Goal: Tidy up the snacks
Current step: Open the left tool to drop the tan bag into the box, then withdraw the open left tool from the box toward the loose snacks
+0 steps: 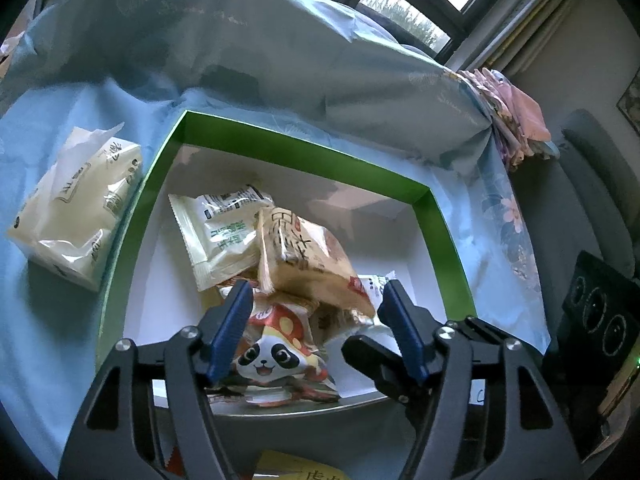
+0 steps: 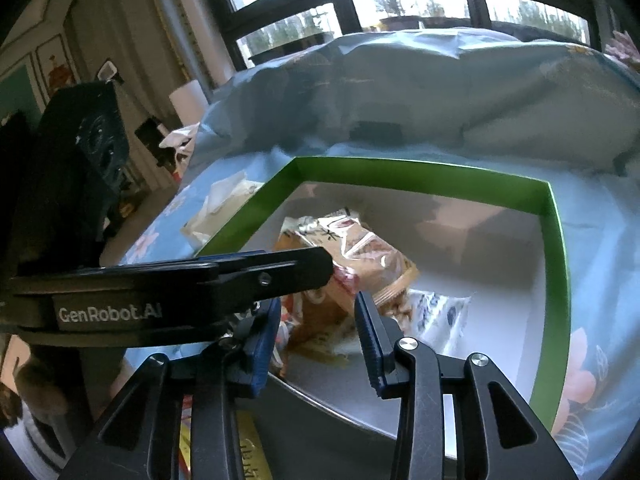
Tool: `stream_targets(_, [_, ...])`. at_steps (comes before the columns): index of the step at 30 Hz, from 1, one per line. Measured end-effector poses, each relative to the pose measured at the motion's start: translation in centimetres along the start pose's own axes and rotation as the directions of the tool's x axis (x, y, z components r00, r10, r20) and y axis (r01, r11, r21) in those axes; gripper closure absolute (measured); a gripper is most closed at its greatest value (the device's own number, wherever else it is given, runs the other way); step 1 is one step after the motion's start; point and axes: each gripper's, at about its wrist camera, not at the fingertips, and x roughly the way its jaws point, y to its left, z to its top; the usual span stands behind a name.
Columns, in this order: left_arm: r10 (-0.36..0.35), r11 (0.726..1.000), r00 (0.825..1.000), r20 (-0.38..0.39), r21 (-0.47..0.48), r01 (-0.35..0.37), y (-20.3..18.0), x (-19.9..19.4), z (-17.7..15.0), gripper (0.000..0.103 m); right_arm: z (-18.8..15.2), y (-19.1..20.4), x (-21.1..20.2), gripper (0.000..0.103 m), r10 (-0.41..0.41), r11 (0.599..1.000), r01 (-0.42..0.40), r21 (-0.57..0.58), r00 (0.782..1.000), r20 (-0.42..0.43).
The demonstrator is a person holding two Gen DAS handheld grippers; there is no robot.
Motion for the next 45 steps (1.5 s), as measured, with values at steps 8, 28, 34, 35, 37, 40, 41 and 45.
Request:
stream_targets(8, [0.037,0.999,0.999,0.024,0.011,-0.038,0.0,-0.5,0.1,0.024,0.2,0.1,0.0,0.058,-0.013,1.0,0.013,0.006,1.0,0.002])
stream_targets(28, [0.158,0.985,0.983,0.092,0.055,-0.164,-0.4,-2.2,-0.2,0.003,0.6,-0.9,-1.7,0.037,-0.1,0.993,0.096,0.063,0.993,0.058])
stream_targets(34, [0.188,0.976,0.974,0.13,0.086,-0.2,-1.1,-3.2,-0.5,0.001,0.5,-1.3,-2.3,0.037,-0.124,0.99,0.118,0.082,0.99,0.064])
stream_targets(35, [0.191,0.975,0.972,0.134,0.087,-0.203,-1.1,-3.3,-0.6,0.001,0.5,-1.3,-2.4,0.037,-0.125,0.989,0.119,0.085,0.99,0.066])
stream_targets(37, [0.198,0.973,0.969,0.147,0.086,-0.212,-1.3,-3.6,-0.7,0.001,0.5,-1.4,-2.6,0.036,-0.123,0.989,0.116,0.091,0.99,0.072])
stream_targets(40, [0.206,0.971,0.967,0.152,0.087,-0.221,-1.2,-4.0,-0.9,0.001,0.5,-1.5,-2.8,0.036,-0.132,0.988,0.124,0.097,0.988,0.076])
stream_targets(41, [0.21,0.971,0.965,0.155,0.086,-0.225,-1.3,-4.1,-1.0,0.001,0.5,-1.6,-2.8,0.036,-0.134,0.987,0.126,0.099,0.988,0.077])
stream_targets(45, [0.227,0.966,0.961,0.157,0.084,-0.243,-1.1,-4.4,-1.3,0.001,0.4,-1.8,-3.3,0.035,-0.147,0.984,0.137,0.113,0.986,0.082])
